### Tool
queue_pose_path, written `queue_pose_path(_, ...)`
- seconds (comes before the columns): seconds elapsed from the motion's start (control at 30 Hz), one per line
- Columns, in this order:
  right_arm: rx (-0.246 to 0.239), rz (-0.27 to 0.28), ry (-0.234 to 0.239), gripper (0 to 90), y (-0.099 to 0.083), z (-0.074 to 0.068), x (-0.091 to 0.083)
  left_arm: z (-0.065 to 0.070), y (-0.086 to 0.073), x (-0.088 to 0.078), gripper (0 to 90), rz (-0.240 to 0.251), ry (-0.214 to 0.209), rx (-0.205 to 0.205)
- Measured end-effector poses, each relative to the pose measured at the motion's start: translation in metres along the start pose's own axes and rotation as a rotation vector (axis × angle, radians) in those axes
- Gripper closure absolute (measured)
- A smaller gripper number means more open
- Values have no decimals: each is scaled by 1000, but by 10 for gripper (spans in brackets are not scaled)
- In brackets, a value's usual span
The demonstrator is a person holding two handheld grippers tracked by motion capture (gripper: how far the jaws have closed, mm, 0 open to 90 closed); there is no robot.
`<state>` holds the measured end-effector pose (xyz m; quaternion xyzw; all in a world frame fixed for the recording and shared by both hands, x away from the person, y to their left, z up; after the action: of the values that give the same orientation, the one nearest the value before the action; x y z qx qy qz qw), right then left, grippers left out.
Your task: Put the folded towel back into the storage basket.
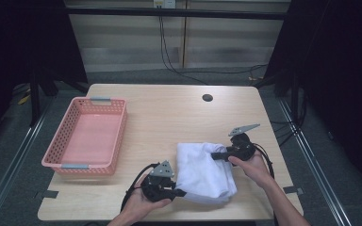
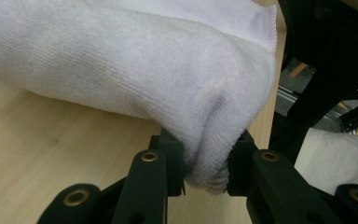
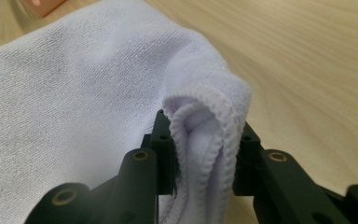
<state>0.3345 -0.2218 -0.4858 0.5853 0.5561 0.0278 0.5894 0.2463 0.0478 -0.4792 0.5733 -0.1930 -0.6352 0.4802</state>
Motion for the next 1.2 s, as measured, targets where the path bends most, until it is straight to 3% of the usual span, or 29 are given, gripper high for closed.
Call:
queue_pose_path(0.1, 5, 12, -2, 691, 5, 3, -3, -2, 8, -5, 744, 37, 2, -8)
queue_pose_path(0.37, 31, 24, 23, 691, 18, 11, -3, -8, 24, -11, 744, 80, 5, -17)
queue_pose_path(0.57, 13, 52, 19, 692, 31, 9, -9, -11, 37, -24, 744, 111, 14, -12)
queue_pose_path(0.77, 5, 83, 27, 693, 43, 7, -12, -18, 37, -35, 744, 116, 32, -19)
queue_pose_path(1.2, -42, 122, 83, 700, 83, -10, 9, -32, 31, -70, 745, 174, 64, -54)
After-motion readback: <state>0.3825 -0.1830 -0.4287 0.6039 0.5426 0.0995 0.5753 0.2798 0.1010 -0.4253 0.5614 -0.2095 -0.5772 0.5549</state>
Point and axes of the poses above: each handheld gripper's, and its own axes: x roughly forward along the jaws, y roughly out of its top, z roughly to its right, the point moved 3 cm from there along x, roughly forward along the jaws, and after that the axes turned 5 degrees about z, right-handed, at the moved point
